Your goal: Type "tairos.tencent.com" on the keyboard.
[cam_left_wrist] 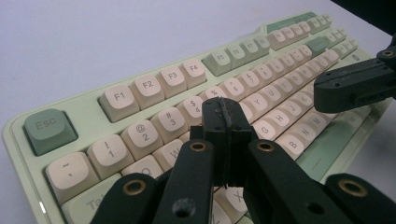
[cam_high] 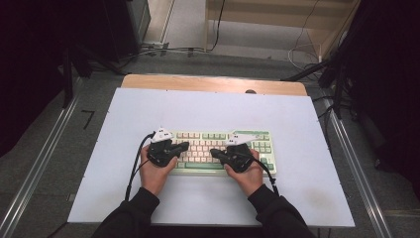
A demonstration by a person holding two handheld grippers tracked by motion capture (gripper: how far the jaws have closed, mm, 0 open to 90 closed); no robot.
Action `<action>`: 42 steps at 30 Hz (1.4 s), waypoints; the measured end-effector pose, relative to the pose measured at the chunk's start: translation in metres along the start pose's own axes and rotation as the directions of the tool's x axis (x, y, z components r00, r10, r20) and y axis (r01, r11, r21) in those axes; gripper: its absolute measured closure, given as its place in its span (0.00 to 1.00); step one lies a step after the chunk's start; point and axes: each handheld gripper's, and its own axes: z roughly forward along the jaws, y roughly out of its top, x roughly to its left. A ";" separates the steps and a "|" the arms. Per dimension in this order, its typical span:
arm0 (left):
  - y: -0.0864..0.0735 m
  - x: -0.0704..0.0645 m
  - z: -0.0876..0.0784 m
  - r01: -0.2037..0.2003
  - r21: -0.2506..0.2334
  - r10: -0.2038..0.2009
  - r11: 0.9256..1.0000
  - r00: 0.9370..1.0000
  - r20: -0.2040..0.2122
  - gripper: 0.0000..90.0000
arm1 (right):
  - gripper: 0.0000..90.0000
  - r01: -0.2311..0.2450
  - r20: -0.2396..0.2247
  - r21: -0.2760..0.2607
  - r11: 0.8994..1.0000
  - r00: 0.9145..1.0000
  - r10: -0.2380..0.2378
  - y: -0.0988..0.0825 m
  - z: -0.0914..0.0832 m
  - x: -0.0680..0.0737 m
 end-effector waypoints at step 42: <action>-0.001 0.002 0.012 -0.001 0.021 0.001 1.000 1.000 -0.026 1.00 | 0.98 -0.001 -0.002 0.001 1.000 1.000 0.001 -0.001 0.001 0.001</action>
